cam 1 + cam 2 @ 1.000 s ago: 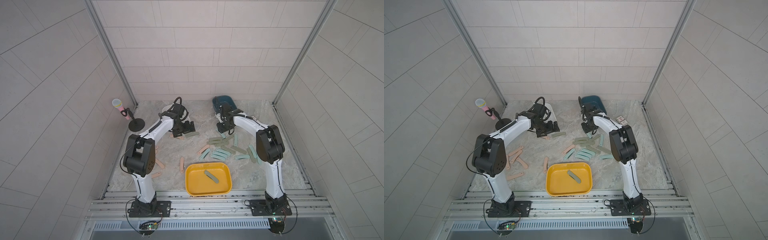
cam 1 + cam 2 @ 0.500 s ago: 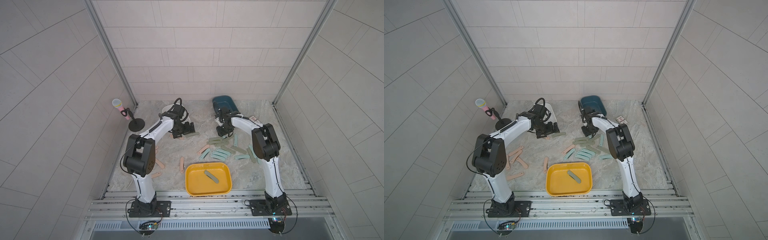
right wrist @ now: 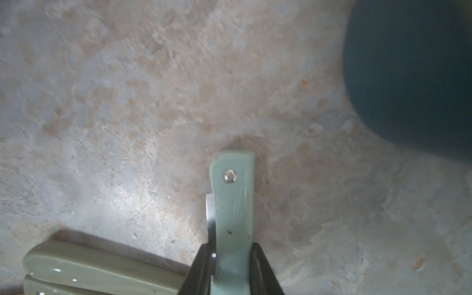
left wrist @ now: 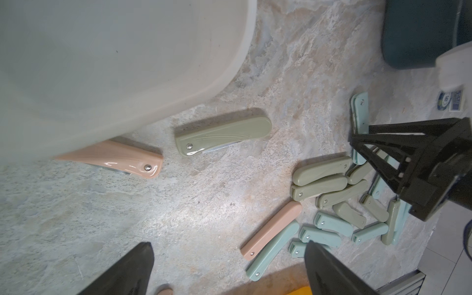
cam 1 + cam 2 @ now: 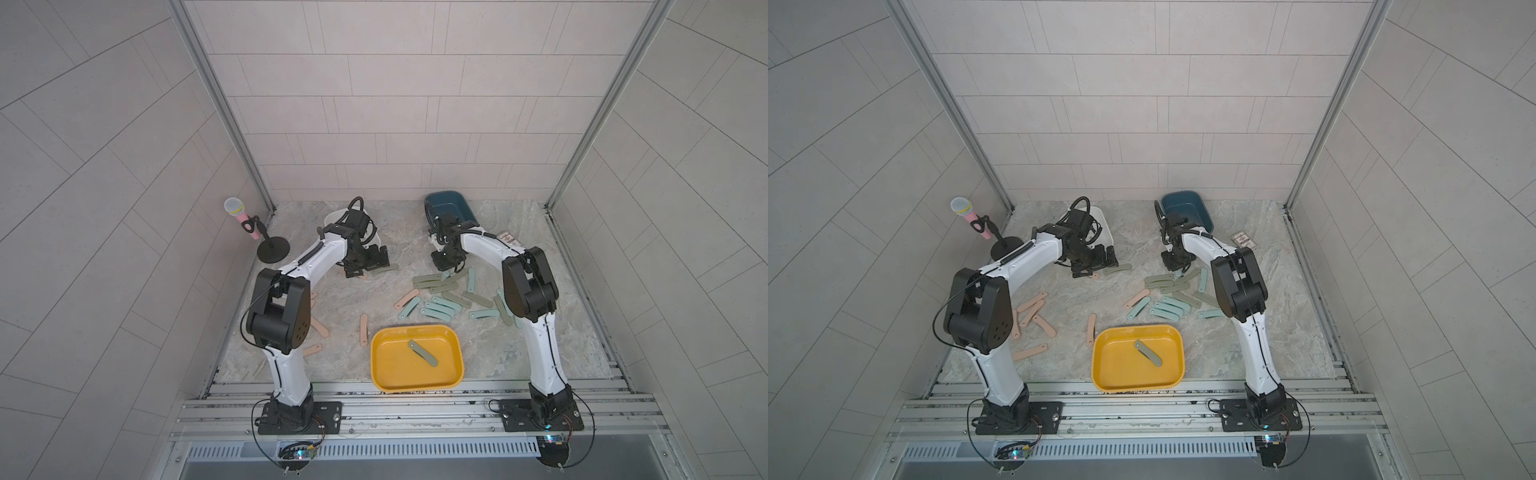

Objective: Place the fruit knives into the storage box by color
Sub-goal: Pick up the fruit knife from the center of the board, then place the fruit knife in the storage box.

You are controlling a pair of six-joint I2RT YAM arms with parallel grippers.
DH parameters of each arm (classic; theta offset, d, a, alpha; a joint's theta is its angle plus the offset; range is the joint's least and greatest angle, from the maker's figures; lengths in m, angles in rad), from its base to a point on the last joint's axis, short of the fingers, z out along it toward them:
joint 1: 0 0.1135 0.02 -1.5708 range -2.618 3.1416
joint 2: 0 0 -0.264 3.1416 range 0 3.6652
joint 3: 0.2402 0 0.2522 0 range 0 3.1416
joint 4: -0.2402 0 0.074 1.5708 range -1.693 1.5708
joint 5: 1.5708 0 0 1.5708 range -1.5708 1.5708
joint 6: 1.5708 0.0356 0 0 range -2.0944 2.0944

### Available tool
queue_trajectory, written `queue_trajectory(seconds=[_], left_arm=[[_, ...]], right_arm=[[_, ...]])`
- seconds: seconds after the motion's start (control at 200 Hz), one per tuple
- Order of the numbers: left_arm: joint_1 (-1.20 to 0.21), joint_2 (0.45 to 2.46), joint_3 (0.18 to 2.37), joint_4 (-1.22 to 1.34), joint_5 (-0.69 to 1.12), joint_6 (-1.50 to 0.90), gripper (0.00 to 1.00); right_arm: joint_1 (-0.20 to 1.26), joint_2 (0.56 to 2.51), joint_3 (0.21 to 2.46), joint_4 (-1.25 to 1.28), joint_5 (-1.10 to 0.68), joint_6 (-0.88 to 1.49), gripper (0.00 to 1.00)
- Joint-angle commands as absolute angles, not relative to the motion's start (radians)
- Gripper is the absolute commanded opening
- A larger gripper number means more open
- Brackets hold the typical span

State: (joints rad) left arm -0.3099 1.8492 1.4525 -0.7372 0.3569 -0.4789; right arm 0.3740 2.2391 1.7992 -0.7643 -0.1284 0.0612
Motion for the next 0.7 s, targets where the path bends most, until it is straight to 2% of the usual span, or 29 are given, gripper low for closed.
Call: queue_trajectory(seconds=[0.0, 0.235, 0.38, 0.53, 0.695], left_arm=[[-0.308, 1.769, 1.414, -0.821, 0.320, -0.447, 0.99], [-0.310, 1.644, 1.302, -0.885, 0.316, -0.432, 0.99], [-0.320, 1.599, 1.265, -0.945, 0.326, -0.419, 0.97], [-0.343, 1.568, 1.235, -1.013, 0.331, -0.392, 0.96], [-0.346, 1.542, 1.190, -1.062, 0.332, -0.357, 0.95]], right_arm=[[0.390, 2.206, 1.833, -0.811, -0.104, 0.064, 0.19], [0.411, 2.103, 1.871, -0.831, -0.082, 0.071, 0.18], [0.388, 2.096, 1.956, -0.838, -0.010, 0.062, 0.18], [0.309, 2.192, 2.115, -0.847, -0.009, 0.049, 0.19], [0.242, 2.402, 2.377, -0.920, -0.023, 0.044, 0.21]])
